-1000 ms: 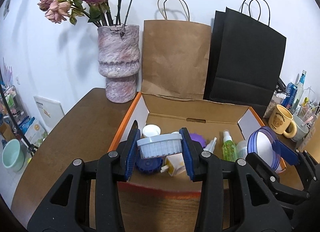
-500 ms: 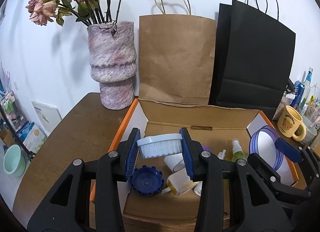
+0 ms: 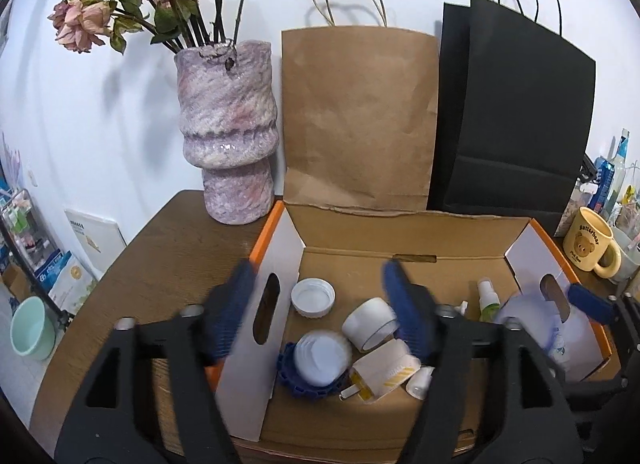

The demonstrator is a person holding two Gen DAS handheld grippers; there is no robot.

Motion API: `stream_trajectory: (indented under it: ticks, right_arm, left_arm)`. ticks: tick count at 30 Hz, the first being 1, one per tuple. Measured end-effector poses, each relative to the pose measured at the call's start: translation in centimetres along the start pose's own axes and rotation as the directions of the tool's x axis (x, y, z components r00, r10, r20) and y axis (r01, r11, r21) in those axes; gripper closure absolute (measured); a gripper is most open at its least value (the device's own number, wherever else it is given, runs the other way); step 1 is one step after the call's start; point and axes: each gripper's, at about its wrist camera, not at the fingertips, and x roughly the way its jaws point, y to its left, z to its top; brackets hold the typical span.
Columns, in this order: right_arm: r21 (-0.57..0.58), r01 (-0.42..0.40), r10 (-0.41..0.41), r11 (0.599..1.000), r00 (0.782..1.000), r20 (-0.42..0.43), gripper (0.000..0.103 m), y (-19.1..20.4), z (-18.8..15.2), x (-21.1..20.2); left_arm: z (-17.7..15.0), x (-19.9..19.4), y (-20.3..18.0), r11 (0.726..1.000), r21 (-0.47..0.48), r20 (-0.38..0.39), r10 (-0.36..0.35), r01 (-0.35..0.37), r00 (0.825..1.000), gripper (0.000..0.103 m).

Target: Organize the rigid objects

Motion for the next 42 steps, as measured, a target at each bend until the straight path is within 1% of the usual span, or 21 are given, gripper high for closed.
stream_trajectory:
  ticks: [1,2,3,8,25,28,36,42]
  right_arm:
    - [0.000,0.006,-0.006,1.000,1.000,0.004,0.000,0.0,0.0,-0.1]
    - [-0.002,0.011,-0.011,1.000,1.000,0.011,0.000,-0.1,0.0,-0.3]
    - [-0.001,0.012,-0.012,1.000,1.000,0.015,0.000,-0.1,0.0,-0.4]
    - [0.009,0.008,-0.008,1.000,1.000,0.026,0.000,-0.4,0.2,-0.8]
    - [0.002,-0.001,0.001,1.000,0.999,0.037,0.000,-0.3,0.2,-1.5]
    - [0.000,-0.005,0.005,1.000,0.999,0.041,0.000,-0.2,0.3,-1.8]
    - [-0.009,-0.011,0.012,1.000,0.998,0.066,0.000,0.0,0.0,-3.5]
    - [-0.023,-0.017,0.018,1.000,0.997,0.073,0.000,0.2,-0.8,-5.3]
  left_arm:
    - [0.1,-0.2,0.2,1.000,-0.007,0.009,0.003,-0.003,1.000,0.010]
    - [0.1,-0.3,0.3,1.000,-0.014,0.018,0.009,-0.009,1.000,0.000]
    - [0.2,-0.5,0.5,1.000,-0.020,0.027,0.011,-0.011,1.000,0.000]
    - [0.4,-0.5,1.2,0.999,-0.050,0.023,0.006,-0.005,1.000,0.000]
    - [0.3,-1.4,1.3,0.999,-0.042,0.029,0.008,-0.007,1.000,0.000]
    - [0.3,-1.9,1.2,1.000,-0.030,0.034,-0.003,0.004,0.999,0.000]
    - [-0.1,-4.1,1.2,1.000,0.001,0.069,-0.004,0.004,0.998,0.000]
    - [-0.7,-6.0,0.9,1.000,0.025,0.089,-0.018,0.016,0.996,0.000]
